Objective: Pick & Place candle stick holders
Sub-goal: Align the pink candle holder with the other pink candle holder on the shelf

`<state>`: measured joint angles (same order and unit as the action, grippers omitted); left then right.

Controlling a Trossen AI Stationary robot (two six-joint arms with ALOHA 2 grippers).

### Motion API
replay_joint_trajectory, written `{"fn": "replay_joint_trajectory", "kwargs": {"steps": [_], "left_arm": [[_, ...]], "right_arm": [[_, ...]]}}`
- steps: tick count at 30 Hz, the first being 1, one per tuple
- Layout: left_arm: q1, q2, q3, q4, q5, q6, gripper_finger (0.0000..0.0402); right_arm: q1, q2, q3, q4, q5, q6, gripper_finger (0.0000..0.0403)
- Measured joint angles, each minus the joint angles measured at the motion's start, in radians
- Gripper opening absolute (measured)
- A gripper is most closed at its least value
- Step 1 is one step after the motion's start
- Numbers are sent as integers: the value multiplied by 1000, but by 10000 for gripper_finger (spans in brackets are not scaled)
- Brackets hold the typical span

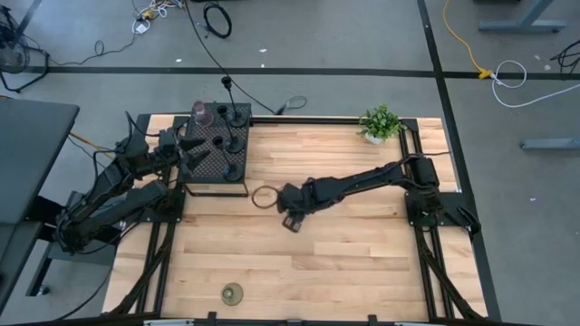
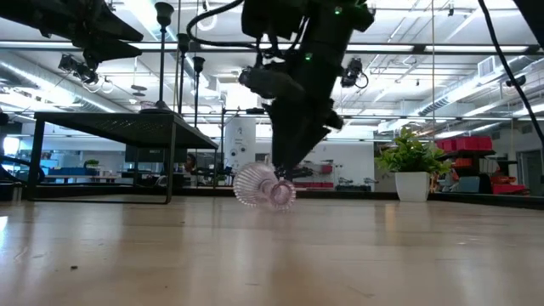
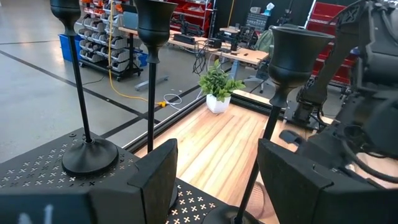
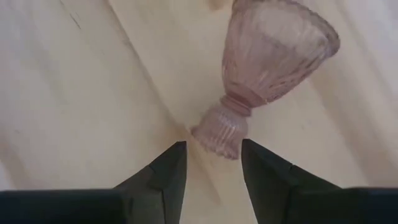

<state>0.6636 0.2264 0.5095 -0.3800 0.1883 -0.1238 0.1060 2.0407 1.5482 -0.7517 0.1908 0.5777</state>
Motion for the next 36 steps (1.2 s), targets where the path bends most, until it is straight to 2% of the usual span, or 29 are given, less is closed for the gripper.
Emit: {"fn": "replay_joint_trajectory", "kwargs": {"steps": [4, 11, 15, 20, 25, 28, 33, 36], "left_arm": [[0, 0, 0, 0, 0, 5, 224], [0, 0, 0, 0, 0, 5, 224], [0, 0, 0, 0, 0, 5, 224], [0, 0, 0, 1, 0, 6, 224], [0, 0, 0, -1, 0, 7, 224], [0, 0, 0, -2, 0, 8, 224], [0, 0, 0, -3, 0, 8, 224], [0, 0, 0, -3, 0, 8, 225]], "right_arm": [[-15, 1, -1, 86, -69, 36, 152], [-33, 2, -2, 123, -75, 83, 156], [-34, 37, -5, 126, -82, 95, 168], [-32, 81, -6, 208, -154, 119, 194], [-29, 140, -5, 241, -154, 96, 204], [-29, 155, -1, 245, -150, 139, 199], [-32, 139, -4, 245, -178, 99, 190], [-30, 123, -9, 248, -138, 96, 191]]}}
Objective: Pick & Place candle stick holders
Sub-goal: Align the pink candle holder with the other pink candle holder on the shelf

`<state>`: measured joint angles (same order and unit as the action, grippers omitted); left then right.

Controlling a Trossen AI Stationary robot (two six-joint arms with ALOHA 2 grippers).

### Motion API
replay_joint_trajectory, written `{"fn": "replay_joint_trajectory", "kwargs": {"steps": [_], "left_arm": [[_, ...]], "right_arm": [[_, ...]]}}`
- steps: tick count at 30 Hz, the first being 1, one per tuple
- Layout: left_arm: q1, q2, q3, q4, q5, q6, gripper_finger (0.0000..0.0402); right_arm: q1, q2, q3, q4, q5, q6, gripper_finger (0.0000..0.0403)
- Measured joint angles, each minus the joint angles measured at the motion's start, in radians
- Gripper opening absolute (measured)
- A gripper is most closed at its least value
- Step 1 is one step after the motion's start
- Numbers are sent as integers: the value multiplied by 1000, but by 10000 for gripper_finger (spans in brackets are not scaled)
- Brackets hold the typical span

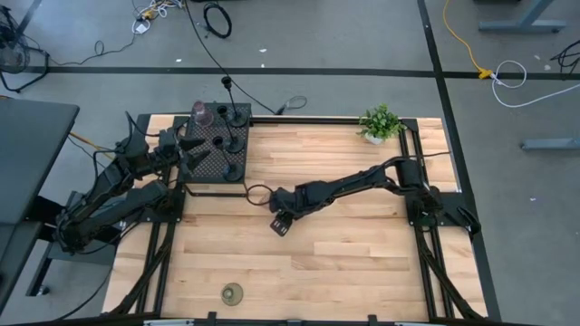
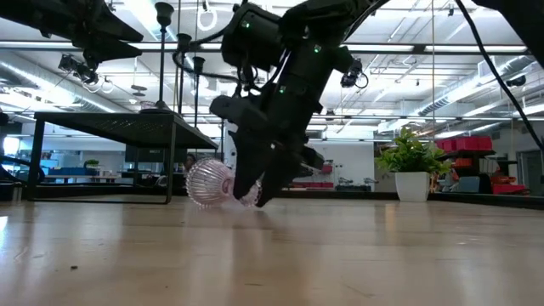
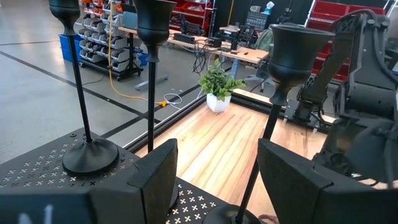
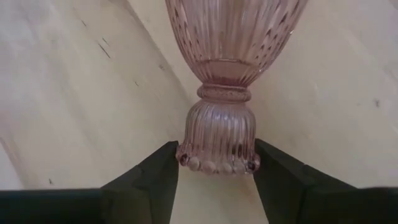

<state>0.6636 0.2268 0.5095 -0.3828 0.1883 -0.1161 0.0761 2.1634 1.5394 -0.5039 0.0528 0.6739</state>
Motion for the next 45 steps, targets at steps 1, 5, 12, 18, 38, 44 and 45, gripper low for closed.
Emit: {"fn": "replay_joint_trajectory", "kwargs": {"steps": [1, 5, 12, 18, 38, 44, 45], "left_arm": [[0, 0, 0, 0, 0, 0, 225], [0, 0, 0, 0, 16, 0, 225], [0, 0, 0, 0, 19, 0, 225], [0, 0, 0, -8, 19, -1, 225], [0, 0, 0, -11, 42, -3, 224], [0, 0, 0, -12, 42, -6, 224], [0, 0, 0, -12, 44, -9, 224]], "right_arm": [[1, -5, 0, 7, 8, -1, 192], [-3, -15, 2, 25, 19, -1, 199], [-5, -15, 2, -19, 12, 21, 177], [-3, -15, 2, -30, -62, -9, 107], [-3, -145, 4, -73, 130, -220, 25], [-25, -136, 4, 81, 132, -246, 23], [-29, -136, 4, 102, 143, -251, 22]]}}
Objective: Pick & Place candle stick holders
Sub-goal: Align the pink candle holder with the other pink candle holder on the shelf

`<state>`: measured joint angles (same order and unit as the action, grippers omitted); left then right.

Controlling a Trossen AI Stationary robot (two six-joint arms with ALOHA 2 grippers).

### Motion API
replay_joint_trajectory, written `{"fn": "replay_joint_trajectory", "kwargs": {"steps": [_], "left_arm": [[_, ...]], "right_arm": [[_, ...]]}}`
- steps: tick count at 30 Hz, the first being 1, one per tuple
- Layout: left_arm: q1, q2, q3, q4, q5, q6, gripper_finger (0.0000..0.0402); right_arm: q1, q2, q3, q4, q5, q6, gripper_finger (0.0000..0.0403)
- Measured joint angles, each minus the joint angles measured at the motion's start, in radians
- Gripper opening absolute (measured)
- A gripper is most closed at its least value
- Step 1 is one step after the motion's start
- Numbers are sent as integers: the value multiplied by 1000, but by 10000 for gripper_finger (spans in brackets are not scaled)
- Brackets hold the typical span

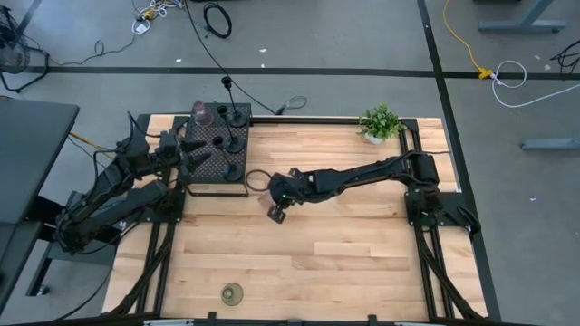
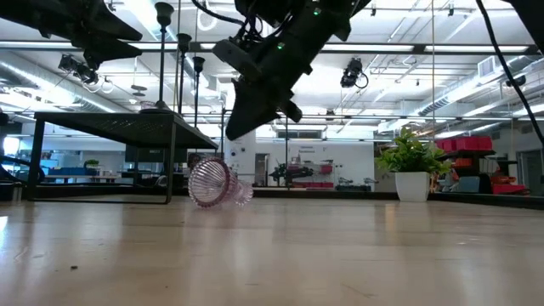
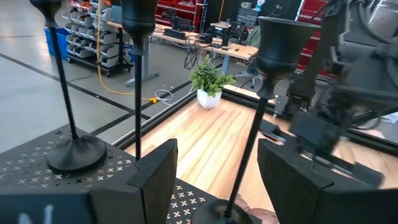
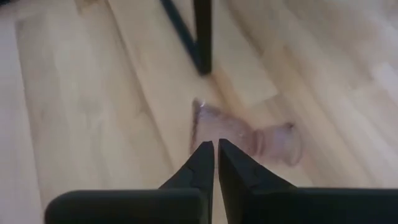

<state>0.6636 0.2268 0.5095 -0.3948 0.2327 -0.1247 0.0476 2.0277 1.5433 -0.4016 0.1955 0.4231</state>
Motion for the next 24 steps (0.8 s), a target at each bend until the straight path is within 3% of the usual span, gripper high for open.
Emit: {"fn": "replay_joint_trajectory", "kwargs": {"steps": [8, 17, 24], "left_arm": [[-1, 0, 0, -78, 218, -202, 224], [-115, -20, 1, -196, 131, -273, 209], [-335, 3, 0, -142, 55, -323, 175]], "right_arm": [[-10, 0, 0, -108, 33, -22, 22], [-10, 1, 0, -291, 177, -28, 22], [-18, 2, 0, -350, 303, -32, 22]]}}
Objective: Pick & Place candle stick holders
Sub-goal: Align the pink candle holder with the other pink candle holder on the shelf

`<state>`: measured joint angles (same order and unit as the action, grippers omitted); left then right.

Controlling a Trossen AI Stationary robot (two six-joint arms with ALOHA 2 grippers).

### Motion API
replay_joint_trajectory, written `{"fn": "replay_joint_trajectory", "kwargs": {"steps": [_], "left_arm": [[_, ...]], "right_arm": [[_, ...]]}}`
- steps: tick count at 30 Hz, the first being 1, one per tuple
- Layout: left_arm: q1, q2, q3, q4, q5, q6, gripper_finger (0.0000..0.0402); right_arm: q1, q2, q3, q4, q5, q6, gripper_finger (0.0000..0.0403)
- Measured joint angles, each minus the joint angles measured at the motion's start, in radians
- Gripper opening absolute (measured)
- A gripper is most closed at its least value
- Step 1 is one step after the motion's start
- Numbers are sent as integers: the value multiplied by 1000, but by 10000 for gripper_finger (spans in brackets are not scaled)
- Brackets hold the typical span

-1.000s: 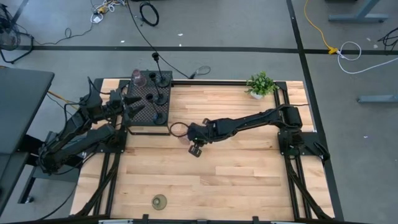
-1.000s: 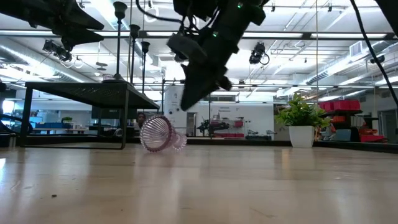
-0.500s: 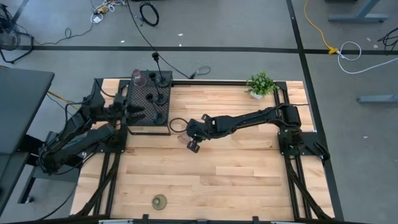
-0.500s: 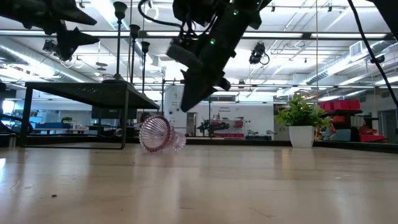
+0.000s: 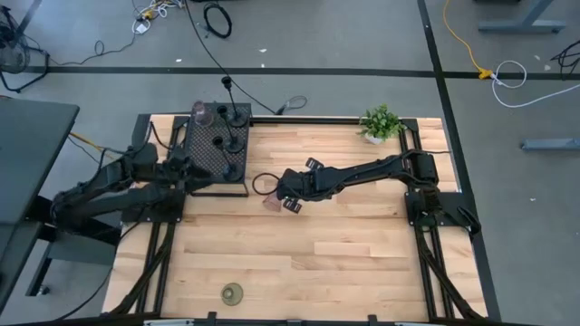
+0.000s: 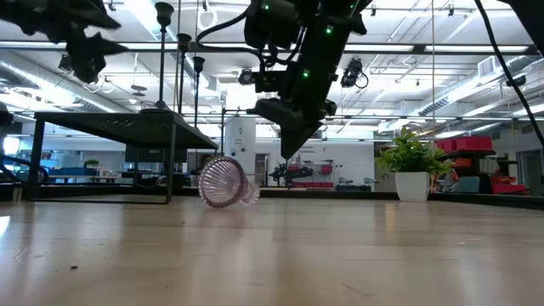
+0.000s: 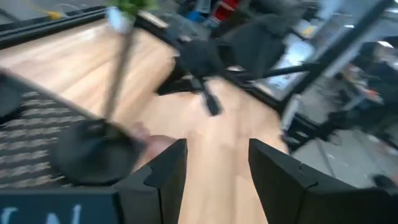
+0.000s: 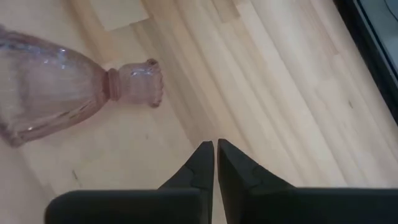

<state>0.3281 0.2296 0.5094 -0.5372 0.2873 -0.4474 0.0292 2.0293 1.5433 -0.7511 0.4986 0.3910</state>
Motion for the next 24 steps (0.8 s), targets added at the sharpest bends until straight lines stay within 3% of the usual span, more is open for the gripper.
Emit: {"fn": "replay_joint_trajectory", "kwargs": {"steps": [4, 7, 11, 16, 21, 24], "left_arm": [[-163, 42, -12, 179, -23, -32, 166], [-291, 93, -27, 244, -101, -39, 165], [-478, 213, -58, 281, -316, -64, 164], [-689, 391, -61, 465, -559, -98, 164], [-827, 569, -58, 641, -810, -141, 164], [-871, 681, -45, 685, -910, -181, 164]], "right_arm": [[-11, 0, 0, -5, 1, -9, 22], [-19, 0, 0, -23, 3, -10, 22], [-23, -4, -1, -61, 10, -8, 22], [-22, -48, -2, -120, 52, 0, 22], [-22, -115, -2, -211, 123, 57, 22], [-15, -147, -2, -265, 172, 79, 22]]}}
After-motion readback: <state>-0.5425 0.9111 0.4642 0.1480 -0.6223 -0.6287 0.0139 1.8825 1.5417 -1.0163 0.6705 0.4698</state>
